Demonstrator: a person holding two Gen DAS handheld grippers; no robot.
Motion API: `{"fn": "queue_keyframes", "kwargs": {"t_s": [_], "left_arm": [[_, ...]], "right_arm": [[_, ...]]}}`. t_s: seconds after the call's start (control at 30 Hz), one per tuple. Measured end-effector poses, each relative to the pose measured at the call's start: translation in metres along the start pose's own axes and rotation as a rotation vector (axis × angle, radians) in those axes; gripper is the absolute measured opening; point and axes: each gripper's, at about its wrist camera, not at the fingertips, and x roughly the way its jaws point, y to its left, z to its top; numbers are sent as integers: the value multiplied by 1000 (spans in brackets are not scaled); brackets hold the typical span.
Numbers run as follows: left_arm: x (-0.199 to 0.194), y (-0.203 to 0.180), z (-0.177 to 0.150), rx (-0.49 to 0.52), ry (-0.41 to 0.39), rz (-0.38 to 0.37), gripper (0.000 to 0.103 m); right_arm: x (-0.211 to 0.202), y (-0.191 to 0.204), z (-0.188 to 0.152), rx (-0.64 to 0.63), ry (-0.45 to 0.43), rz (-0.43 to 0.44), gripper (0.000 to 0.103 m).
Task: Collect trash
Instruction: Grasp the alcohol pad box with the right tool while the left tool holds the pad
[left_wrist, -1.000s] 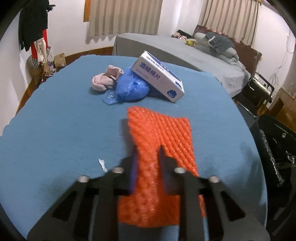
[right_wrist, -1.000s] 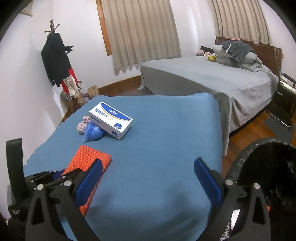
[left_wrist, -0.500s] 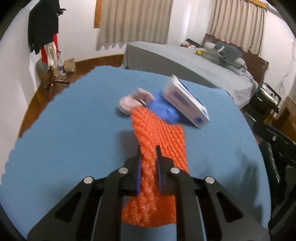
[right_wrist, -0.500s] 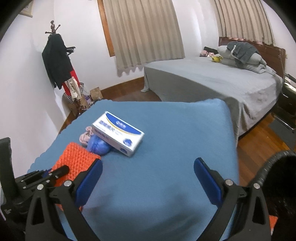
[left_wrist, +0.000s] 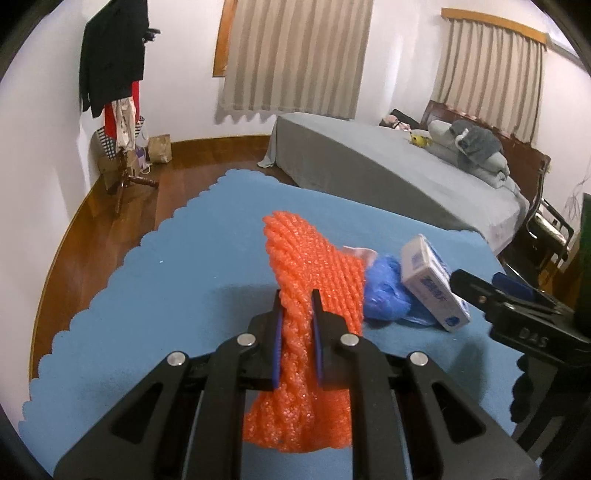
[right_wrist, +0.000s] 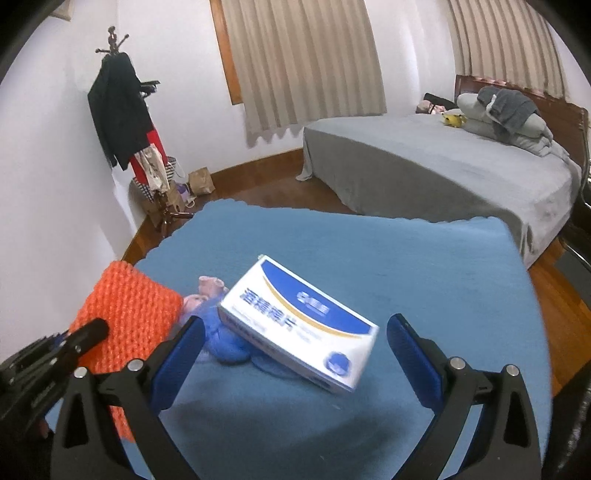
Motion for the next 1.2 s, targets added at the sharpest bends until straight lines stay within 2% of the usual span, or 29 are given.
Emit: {"fn": "queue_keyframes", "kwargs": {"t_s": [0.3, 0.5, 0.8, 1.1, 1.2], "left_arm": [[12, 10, 3, -26, -14, -7, 12], [12, 5, 1, -10, -20, -10, 13], [7, -4, 0, -2, -16, -19, 13], [4, -21, -3, 15, -14, -53, 13], [5, -26, -6, 22, -11, -63, 13]], "right_arm": [[27, 15, 3, -18, 15, -48, 97], [25, 16, 1, -35, 31, -75, 97], [-3, -17, -22, -13, 85, -124, 97], [-32, -60, -47, 7, 135, -244, 97], [-39, -61, -47, 40, 118, -211, 97]]}}
